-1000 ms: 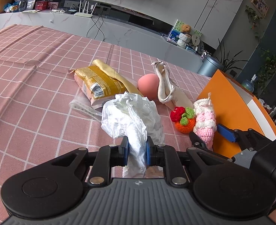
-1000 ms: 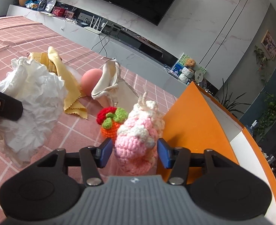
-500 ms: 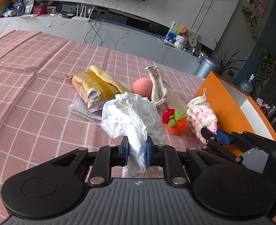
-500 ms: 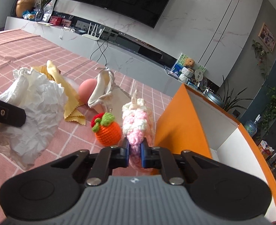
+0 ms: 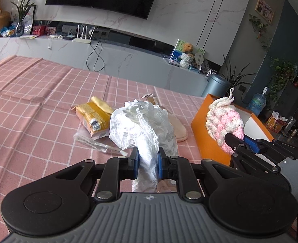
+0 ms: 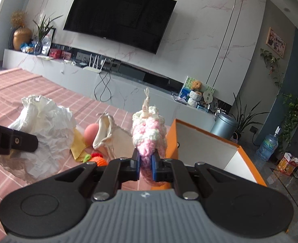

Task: Organize soft objects
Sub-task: 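Carry both items into the orange box and open both grippers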

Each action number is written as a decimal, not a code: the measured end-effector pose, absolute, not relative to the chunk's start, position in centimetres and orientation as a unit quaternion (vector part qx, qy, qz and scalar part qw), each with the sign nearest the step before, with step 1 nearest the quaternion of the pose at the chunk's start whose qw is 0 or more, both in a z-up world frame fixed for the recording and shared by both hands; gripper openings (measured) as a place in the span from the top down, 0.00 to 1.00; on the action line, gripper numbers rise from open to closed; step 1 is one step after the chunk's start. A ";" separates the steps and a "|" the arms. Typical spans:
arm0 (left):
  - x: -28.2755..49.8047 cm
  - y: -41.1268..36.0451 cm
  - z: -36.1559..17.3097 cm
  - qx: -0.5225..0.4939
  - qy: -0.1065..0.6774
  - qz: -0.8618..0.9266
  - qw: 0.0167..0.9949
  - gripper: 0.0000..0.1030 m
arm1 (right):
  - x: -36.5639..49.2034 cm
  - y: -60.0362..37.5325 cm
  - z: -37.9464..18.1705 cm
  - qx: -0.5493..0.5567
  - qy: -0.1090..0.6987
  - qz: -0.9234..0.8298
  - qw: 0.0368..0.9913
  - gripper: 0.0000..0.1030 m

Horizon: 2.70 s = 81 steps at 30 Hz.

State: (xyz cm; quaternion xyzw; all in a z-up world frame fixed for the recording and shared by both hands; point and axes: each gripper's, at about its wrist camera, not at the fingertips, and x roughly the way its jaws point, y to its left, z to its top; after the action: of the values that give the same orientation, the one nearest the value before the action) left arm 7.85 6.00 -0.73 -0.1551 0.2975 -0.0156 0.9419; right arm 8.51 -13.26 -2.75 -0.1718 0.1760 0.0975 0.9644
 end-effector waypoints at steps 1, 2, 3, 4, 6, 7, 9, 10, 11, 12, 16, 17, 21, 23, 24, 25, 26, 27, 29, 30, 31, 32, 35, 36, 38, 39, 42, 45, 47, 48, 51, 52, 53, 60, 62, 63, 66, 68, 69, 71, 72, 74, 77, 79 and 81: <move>7.7 5.8 -0.4 -0.153 0.294 -0.017 0.943 0.81 | 8.1 -13.6 -2.3 -0.165 0.174 0.100 0.966 0.92; 7.5 5.7 -0.1 -0.151 0.290 -0.019 0.945 0.81 | 7.7 -13.9 -1.9 -0.158 0.172 0.102 0.967 0.92; 7.3 5.5 0.2 -0.149 0.286 -0.022 0.946 0.81 | 7.3 -14.3 -1.4 -0.151 0.168 0.104 0.968 0.92; 7.2 5.3 0.5 -0.148 0.281 -0.025 0.948 0.81 | 6.9 -14.7 -0.9 -0.147 0.164 0.106 0.970 0.92; 7.0 4.8 1.3 -0.144 0.273 -0.033 0.951 0.81 | 6.4 -15.5 0.0 -0.136 0.157 0.109 0.972 0.92; 7.0 4.6 1.6 -0.142 0.269 -0.038 0.952 0.81 | 6.2 -16.0 0.6 -0.128 0.155 0.112 0.973 0.92; 7.1 3.9 2.4 -0.137 0.261 -0.049 0.954 0.81 | 6.0 -17.3 1.5 -0.113 0.157 0.117 0.974 0.92; 7.3 3.4 2.8 -0.133 0.258 -0.057 0.955 0.81 | 5.9 -18.0 1.9 -0.105 0.158 0.120 0.975 0.92; 7.5 3.0 3.2 -0.130 0.255 -0.065 0.956 0.81 | 5.9 -18.8 2.4 -0.097 0.159 0.121 0.975 0.92; 7.8 2.4 3.5 -0.127 0.253 -0.074 0.956 0.81 | 5.8 -19.6 2.7 -0.090 0.162 0.120 0.975 0.92; 9.3 -0.2 5.0 -0.108 0.243 -0.115 0.957 0.81 | 6.2 -23.0 3.9 -0.063 0.174 0.115 0.976 0.92; 9.7 -1.0 5.3 -0.103 0.242 -0.128 0.956 0.81 | 6.4 -23.9 4.1 -0.060 0.179 0.114 0.975 0.92; 12.1 -3.8 5.8 -0.095 0.255 -0.170 0.947 0.81 | 7.9 -26.6 4.2 -0.057 0.198 0.107 0.973 0.92; 13.1 -5.2 5.7 -0.082 0.260 -0.184 0.944 0.81 | 8.6 -27.9 4.1 -0.065 0.205 0.101 0.971 0.92; 13.6 -5.9 5.6 -0.073 0.262 -0.189 0.944 0.81 | 9.1 -28.5 3.9 -0.071 0.210 0.098 0.970 0.92; 14.1 -6.6 5.5 -0.065 0.265 -0.194 0.942 0.81 | 9.6 -29.1 3.8 -0.075 0.215 0.094 0.969 0.92; 14.7 -7.3 5.5 -0.058 0.268 -0.200 0.941 0.81 | 10.0 -29.5 3.6 -0.079 0.219 0.091 0.968 0.92; 15.4 -8.1 5.4 -0.051 0.273 -0.204 0.939 0.81 | 10.7 -30.0 3.4 -0.085 0.225 0.089 0.967 0.92; 16.7 -9.4 5.1 -0.037 0.285 -0.211 0.934 0.81 | 11.9 -30.8 3.1 -0.095 0.238 0.087 0.963 0.92; 17.4 -10.0 4.8 -0.030 0.293 -0.213 0.932 0.81 | 12.4 -31.1 2.9 -0.099 0.243 0.087 0.961 0.92; 17.9 -10.6 4.5 -0.023 0.301 -0.216 0.929 0.81 | 12.9 -31.4 2.7 -0.105 0.248 0.085 0.959 0.92; 18.4 -11.2 4.0 -0.015 0.309 -0.217 0.926 0.81 | 13.5 -31.5 2.5 -0.115 0.254 0.086 0.957 0.92; 20.0 -13.0 2.9 0.021 0.329 -0.212 0.920 0.81 | 15.2 -32.0 1.6 -0.138 0.275 0.085 0.948 0.92; 20.4 -13.6 2.5 0.028 0.337 -0.212 0.917 0.81 | 15.9 -32.3 1.3 -0.143 0.284 0.086 0.944 0.92; 21.3 -14.5 1.8 0.039 0.352 -0.213 0.911 0.81 | 17.2 -32.8 0.7 -0.152 0.300 0.087 0.938 0.92; 21.8 -14.8 1.4 0.040 0.359 -0.214 0.907 0.81 | 17.7 -33.1 0.4 -0.157 0.307 0.088 0.935 0.92; 23.0 -15.8 0.7 0.051 0.381 -0.216 0.898 0.80 | 19.4 -33.5 -0.4 -0.167 0.328 0.086 0.926 0.92; 23.9 -16.9 0.0 0.081 0.393 -0.216 0.890 0.80 | 20.8 -33.8 -1.1 -0.173 0.345 0.089 0.918 0.92; 24.4 -17.4 -0.6 0.096 0.400 -0.215 0.886 0.79 | 21.6 -34.0 -1.6 -0.172 0.355 0.094 0.914 0.92; 24.5 -17.6 -0.8 0.107 0.403 -0.213 0.884 0.78 | 21.7 -34.0 -1.8 -0.174 0.358 0.096 0.913 0.92; 25.3 -18.4 -1.5 0.129 0.414 -0.211 0.876 0.74 | 22.4 -33.7 -2.5 -0.180 0.367 0.099 0.907 0.92; 25.5 -18.5 -1.8 0.132 0.417 -0.210 0.874 0.73 | 22.6 -33.7 -2.7 -0.181 0.370 0.100 0.905 0.92; 25.6 -18.6 -2.0 0.136 0.420 -0.208 0.873 0.72 | 22.9 -33.6 -2.8 -0.183 0.376 0.102 0.903 0.92; 25.3 -19.5 -3.0 0.186 0.426 -0.193 0.864 0.36 | 23.6 -33.1 -3.9 -0.184 0.404 0.107 0.889 0.88; 25.3 -19.4 -3.1 0.190 0.426 -0.182 0.866 0.28 | 23.6 -33.0 -3.9 -0.184 0.406 0.109 0.888 0.87; 25.3 -19.2 -3.1 0.185 0.428 -0.181 0.866 0.25 | 23.5 -33.0 -4.0 -0.184 0.407 0.109 0.888 0.87; 25.4 -18.8 -2.8 0.180 0.427 -0.175 0.869 0.18 | 23.1 -32.8 -3.9 -0.193 0.403 0.107 0.888 0.84; 25.0 -18.7 -2.4 0.182 0.420 -0.172 0.872 0.17 | 23.0 -32.6 -3.8 -0.203 0.398 0.105 0.889 0.73; 25.0 -18.7 -2.1 0.180 0.419 -0.173 0.873 0.16 | 22.9 -32.5 -3.6 -0.206 0.396 0.104 0.889 0.70; 24.8 -18.4 -1.5 0.174 0.417 -0.172 0.875 0.16 | 22.4 -32.4 -3.2 -0.209 0.391 0.103 0.890 0.64; 24.7 -18.2 -1.3 0.172 0.415 -0.170 0.877 0.15 | 22.2 -32.4 -3.0 -0.210 0.389 0.103 0.891 0.62; 24.4 -18.0 -0.7 0.172 0.408 -0.168 0.881 0.13 | 21.8 -32.4 -2.6 -0.211 0.385 0.104 0.892 0.57; 23.7 -17.7 0.2 0.178 0.391 -0.163 0.888 0.12 | 21.0 -32.3 -2.0 -0.215 0.380 0.104 0.894 0.48; 23.4 -17.6 0.9 0.185 0.376 -0.158 0.894 0.10 | 20.5 -32.3 -1.7 -0.216 0.378 0.103 0.895 0.46; 23.0 -17.6 1.5 0.183 0.372 -0.159 0.896 0.08 | 19.9 -32.3 -1.4 -0.214 0.375 0.102 0.896 0.43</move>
State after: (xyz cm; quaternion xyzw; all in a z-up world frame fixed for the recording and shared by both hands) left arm 23.01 -17.55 1.50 0.1834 0.3720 -0.1594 0.8959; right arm 19.94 -32.28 -1.41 -0.2142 0.3752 0.1024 0.8960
